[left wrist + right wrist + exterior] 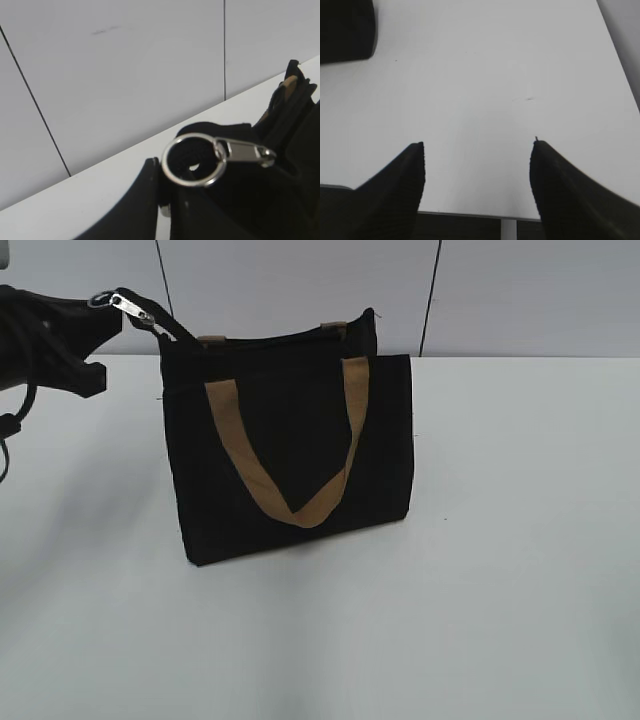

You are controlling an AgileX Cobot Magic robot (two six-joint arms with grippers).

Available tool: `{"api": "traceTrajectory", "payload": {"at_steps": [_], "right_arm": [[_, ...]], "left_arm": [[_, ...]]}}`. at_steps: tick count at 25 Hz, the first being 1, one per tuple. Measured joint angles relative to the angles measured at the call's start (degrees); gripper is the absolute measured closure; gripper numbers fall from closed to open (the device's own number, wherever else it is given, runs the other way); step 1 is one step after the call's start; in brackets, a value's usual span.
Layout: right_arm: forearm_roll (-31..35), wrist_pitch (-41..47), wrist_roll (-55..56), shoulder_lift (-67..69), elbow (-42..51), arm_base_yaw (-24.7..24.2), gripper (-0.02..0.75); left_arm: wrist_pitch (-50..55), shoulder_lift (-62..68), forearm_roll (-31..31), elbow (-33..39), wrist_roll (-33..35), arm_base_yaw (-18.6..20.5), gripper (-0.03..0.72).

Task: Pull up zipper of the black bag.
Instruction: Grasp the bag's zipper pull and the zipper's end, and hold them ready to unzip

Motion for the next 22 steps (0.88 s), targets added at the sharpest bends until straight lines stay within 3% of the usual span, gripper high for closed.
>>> {"api": "traceTrajectory", "payload": {"at_steps": [6, 13, 18, 22], "right_arm": [[9.11, -8.25, -15.09, 13.43, -2.64, 0.0, 0.234], [28.39, -17.22, -37.13, 32.67, -6.06, 0.91, 0.234], [39.54, -21.05, -49.2, 44.36, -9.81, 5.78, 0.234], [44.24, -22.57, -56.78, 56.23, -14.35, 11.07, 0.234]], "left_arm": [[0.31, -0.44, -0.03, 0.0, 0.0, 0.0, 0.666], [0.2, -0.44, -0.03, 0.0, 0.0, 0.0, 0.666], [0.07, -0.44, -0.03, -0.34, 0.0, 0.0, 0.666], [-0.64, -0.44, -0.03, -0.74, 0.0, -0.05, 0.666]]}}
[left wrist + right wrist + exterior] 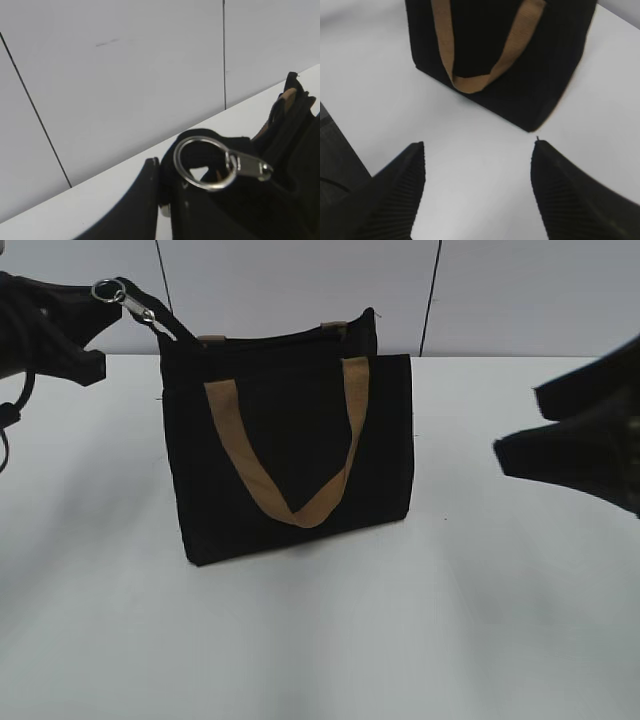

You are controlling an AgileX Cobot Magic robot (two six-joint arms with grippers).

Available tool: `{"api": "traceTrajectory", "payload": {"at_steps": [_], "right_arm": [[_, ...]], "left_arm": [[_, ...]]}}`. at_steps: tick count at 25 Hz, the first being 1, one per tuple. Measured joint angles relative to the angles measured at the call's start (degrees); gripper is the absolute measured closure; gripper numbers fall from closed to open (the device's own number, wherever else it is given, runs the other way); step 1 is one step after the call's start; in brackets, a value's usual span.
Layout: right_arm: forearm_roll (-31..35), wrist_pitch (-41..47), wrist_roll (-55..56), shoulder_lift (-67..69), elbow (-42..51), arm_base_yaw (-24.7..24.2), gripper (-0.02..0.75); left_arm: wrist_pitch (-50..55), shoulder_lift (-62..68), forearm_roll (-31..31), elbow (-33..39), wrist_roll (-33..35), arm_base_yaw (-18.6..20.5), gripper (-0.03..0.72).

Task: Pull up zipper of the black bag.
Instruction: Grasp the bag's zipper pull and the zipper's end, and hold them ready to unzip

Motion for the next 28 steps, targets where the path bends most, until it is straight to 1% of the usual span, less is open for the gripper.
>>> {"api": "traceTrajectory", "payload": {"at_steps": [3, 8, 15, 18, 21, 28], "right_arm": [[1.38, -1.55, -3.77, 7.33, -4.61, 4.45, 0.234], [1.56, -4.68, -7.6, 18.77, -13.09, 11.17, 0.234], [1.56, -5.41, -11.97, 33.15, -26.1, 18.46, 0.234], [1.68, -5.89, -12.5, 37.86, -31.12, 20.57, 0.234], [2.4, -6.35, -12.62, 40.99, -34.41, 21.41, 0.234], [5.51, -11.44, -12.82, 42.94, -35.45, 21.47, 0.234]], "left_arm": [[-0.25, -0.07, 0.0, -0.46, 0.0, 0.0, 0.666], [-0.13, -0.06, 0.0, -0.51, 0.0, 0.0, 0.666], [-0.13, -0.06, 0.0, -0.51, 0.0, 0.0, 0.666], [-0.34, -0.06, 0.06, -0.51, 0.0, 0.0, 0.666], [-1.21, -0.06, 0.25, -0.51, 0.0, 0.0, 0.666], [-2.28, -0.06, 0.7, -0.51, 0.0, 0.0, 0.666]]}}
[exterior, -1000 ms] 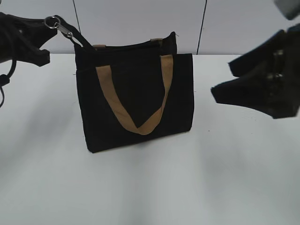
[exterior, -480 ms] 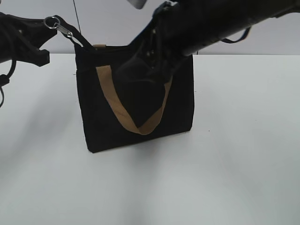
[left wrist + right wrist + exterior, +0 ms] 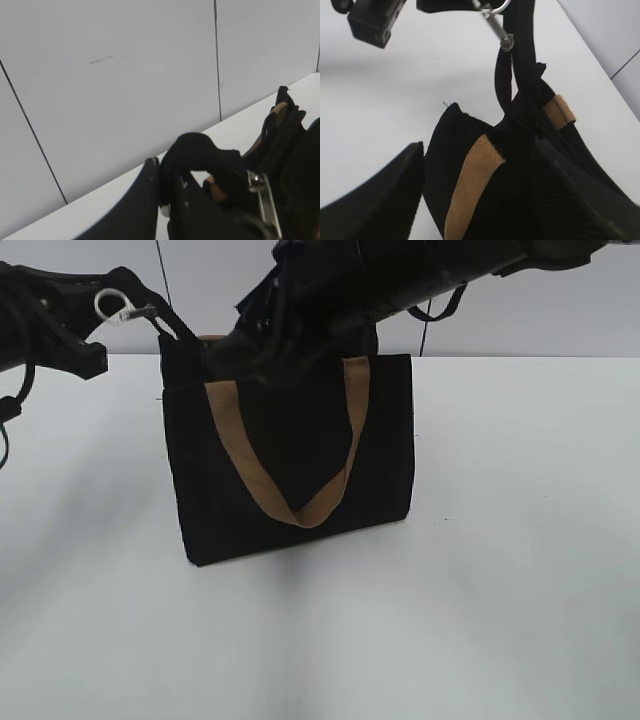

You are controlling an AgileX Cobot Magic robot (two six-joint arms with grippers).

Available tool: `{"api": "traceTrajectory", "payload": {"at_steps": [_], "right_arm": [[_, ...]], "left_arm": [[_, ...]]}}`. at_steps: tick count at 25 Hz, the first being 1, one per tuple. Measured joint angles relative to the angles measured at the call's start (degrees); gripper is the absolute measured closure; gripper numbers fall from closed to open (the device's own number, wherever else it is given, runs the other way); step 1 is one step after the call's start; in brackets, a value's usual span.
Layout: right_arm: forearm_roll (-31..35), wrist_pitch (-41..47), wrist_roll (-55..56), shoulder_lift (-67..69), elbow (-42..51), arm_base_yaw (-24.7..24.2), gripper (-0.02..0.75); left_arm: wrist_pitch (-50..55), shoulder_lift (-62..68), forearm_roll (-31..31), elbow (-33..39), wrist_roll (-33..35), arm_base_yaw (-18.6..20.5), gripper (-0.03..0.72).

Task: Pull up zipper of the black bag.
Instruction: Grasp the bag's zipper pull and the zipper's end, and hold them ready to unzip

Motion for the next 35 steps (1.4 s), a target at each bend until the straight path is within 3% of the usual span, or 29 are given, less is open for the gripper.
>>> {"api": "traceTrajectory", "payload": {"at_steps": [11, 21, 35], "right_arm": [[9.01, -0.43, -2.7, 2.01, -0.06, 0.0, 0.237], [22.69, 1.23, -7.26, 7.39, -0.06, 0.0, 0.381], [35.48, 2.27, -13.89, 12.19, -0.06, 0.0, 0.393]], "left_arm": [[-0.12, 0.0, 0.26, 0.0, 0.0, 0.0, 0.666], [-0.55, 0.0, 0.33, 0.0, 0.0, 0.0, 0.666], [-0.6, 0.0, 0.39, -0.05, -0.05, 0.0, 0.666]]}}
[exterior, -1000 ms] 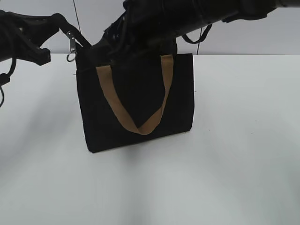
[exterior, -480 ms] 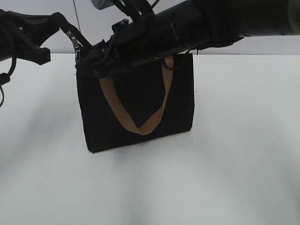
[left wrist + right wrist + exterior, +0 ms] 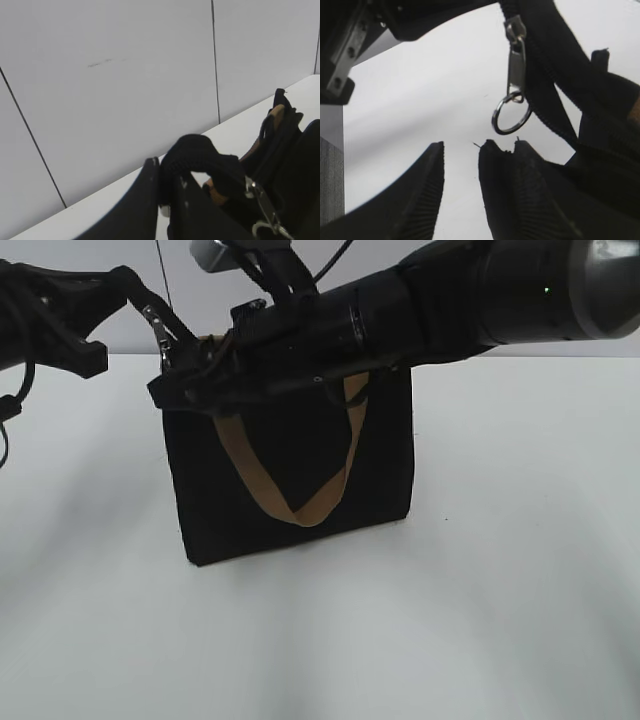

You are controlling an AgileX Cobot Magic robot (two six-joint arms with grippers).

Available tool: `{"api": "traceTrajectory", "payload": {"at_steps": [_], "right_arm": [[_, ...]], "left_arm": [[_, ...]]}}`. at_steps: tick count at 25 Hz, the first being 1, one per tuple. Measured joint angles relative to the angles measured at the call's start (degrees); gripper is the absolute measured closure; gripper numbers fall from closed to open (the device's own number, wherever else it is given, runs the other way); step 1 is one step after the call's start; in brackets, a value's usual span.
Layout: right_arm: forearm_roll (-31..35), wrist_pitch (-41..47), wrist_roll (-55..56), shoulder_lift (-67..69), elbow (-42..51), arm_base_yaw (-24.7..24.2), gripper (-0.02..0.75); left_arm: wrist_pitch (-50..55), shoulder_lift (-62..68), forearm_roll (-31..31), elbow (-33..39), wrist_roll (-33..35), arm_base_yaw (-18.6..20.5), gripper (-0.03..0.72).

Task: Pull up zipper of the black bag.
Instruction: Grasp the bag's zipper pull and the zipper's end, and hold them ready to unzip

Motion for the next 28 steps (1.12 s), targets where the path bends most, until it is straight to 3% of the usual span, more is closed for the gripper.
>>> {"api": "traceTrajectory", "payload": {"at_steps": [16, 23, 28], "right_arm": [[15.65, -0.72, -9.68, 2.82, -0.04, 0.0, 0.411], [18.21, -2.63, -11.81, 2.82, -0.04, 0.0, 0.543], [18.37, -4.15, -11.88, 2.82, -0.04, 0.0, 0.734]], "left_arm": [[-0.01, 0.0, 0.06, 0.0, -0.43, 0.0, 0.666], [-0.01, 0.0, 0.06, 0.0, -0.63, 0.0, 0.667], [0.87, 0.0, 0.06, 0.0, -0.8, 0.0, 0.667]]}}
